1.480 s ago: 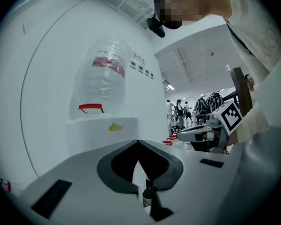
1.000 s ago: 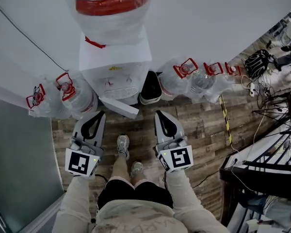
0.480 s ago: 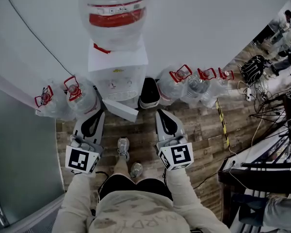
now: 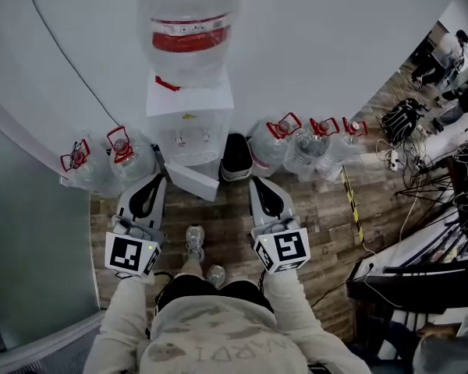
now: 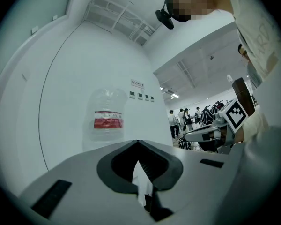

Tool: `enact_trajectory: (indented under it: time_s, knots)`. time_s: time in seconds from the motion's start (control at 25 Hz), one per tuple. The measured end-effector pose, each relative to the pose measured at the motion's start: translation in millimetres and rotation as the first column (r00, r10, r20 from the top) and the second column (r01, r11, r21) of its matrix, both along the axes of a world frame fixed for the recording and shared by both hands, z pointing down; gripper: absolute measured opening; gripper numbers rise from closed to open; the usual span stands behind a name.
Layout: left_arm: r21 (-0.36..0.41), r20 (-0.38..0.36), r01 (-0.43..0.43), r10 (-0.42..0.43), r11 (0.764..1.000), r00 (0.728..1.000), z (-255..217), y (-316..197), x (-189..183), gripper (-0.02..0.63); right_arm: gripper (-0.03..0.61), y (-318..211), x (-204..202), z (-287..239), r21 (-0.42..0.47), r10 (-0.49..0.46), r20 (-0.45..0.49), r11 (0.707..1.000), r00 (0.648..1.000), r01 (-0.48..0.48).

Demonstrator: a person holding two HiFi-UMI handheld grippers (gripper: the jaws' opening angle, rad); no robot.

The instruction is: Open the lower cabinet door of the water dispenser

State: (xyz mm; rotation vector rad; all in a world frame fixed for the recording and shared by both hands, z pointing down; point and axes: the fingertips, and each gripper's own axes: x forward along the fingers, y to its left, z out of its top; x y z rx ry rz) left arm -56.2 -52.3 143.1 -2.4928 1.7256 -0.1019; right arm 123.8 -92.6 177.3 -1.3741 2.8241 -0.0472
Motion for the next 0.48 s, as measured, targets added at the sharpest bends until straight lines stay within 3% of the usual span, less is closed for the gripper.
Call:
enact_trajectory:
  time_s: [0.48]
  knots:
    - [0.045,-0.03,0.03,-0.029,0.999,0.999,-26,24,4,0.002,0.009,25,2,-25,0.027,-0.03,0.007,0.999,1.0,0.03]
